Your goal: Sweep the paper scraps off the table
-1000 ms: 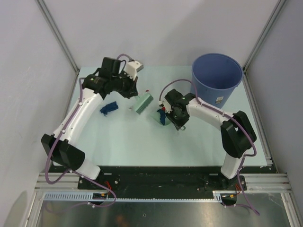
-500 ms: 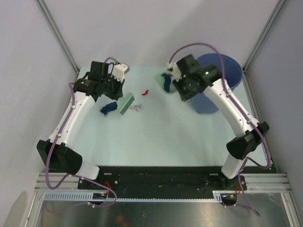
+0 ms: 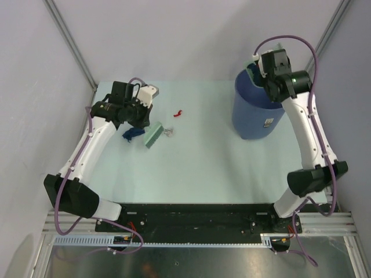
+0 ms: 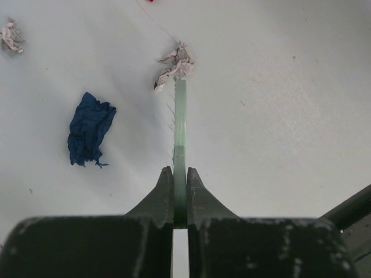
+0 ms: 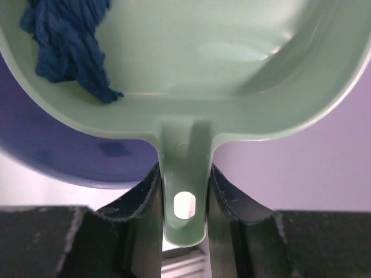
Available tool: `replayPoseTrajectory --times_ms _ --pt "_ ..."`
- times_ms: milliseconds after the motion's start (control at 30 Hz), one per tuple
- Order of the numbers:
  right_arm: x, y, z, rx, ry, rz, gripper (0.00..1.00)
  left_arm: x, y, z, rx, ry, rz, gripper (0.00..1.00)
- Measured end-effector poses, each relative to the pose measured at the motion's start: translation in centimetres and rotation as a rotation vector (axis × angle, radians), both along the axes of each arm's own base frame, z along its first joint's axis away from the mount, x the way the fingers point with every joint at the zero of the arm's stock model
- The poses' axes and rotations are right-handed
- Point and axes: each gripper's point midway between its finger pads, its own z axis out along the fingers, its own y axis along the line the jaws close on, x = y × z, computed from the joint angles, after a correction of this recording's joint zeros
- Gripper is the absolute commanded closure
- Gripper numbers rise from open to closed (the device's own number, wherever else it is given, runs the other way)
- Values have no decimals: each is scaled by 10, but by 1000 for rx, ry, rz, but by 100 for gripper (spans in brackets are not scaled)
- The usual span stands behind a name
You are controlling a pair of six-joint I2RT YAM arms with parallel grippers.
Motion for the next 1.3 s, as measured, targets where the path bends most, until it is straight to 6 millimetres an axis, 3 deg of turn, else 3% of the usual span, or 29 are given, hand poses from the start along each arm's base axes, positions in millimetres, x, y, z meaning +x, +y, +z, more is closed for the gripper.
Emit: replayPoseTrajectory --times_ms 167,333,567,733,833,1033,1167,1300 --pt "-14 -64 15 -417 -52 40 100 -1 -2 0 -8 1 -7 100" --pt "-15 -89 21 -760 1 124 100 -1 -2 1 -8 1 -7 100" --pt "6 -96 42 -995 -17 180 100 -1 -2 1 -10 1 -9 100" --pt "19 -96 64 -1095 -91 206 100 -1 -2 2 -11 -3 -10 100" --pt "22 -104 67 -1146 -121 236 100 -2 -1 5 -8 -14 -8 100" --pt "22 -123 72 -1209 -165 248 100 -4 1 12 -3 -40 -10 100" --pt "21 -118 82 -1225 -225 272 100 -4 2 12 -1 -41 -14 100" --pt "19 -105 87 -1111 -322 256 100 -4 1 12 -3 -42 -16 100"
